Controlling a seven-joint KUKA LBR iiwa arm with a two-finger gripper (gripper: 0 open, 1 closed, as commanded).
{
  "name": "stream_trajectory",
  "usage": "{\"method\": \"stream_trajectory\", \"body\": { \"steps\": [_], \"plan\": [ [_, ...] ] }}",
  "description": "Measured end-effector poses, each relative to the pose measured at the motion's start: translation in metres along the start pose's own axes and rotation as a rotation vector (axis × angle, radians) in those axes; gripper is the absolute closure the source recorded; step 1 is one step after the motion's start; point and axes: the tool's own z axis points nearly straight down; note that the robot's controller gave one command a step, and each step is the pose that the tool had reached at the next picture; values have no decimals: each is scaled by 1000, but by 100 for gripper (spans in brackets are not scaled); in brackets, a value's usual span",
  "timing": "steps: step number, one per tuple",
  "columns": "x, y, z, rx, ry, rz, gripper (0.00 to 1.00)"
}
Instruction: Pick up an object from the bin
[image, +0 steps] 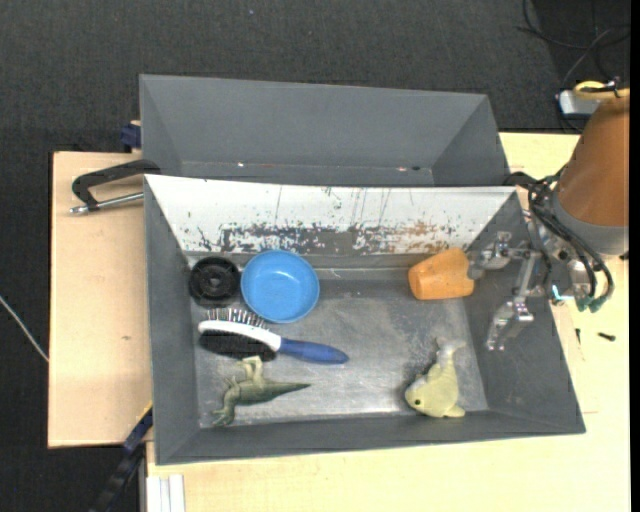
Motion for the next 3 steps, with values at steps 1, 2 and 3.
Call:
{"method": "stream_trajectory", "body": {
  "steps": [1,2,3],
  "plan": [
    [-12,41,172,1,-7,-179,0],
    [9,15,160,5,-32,-298,0],
    [14,23,163,10,-36,-736,0]
  ]
}}
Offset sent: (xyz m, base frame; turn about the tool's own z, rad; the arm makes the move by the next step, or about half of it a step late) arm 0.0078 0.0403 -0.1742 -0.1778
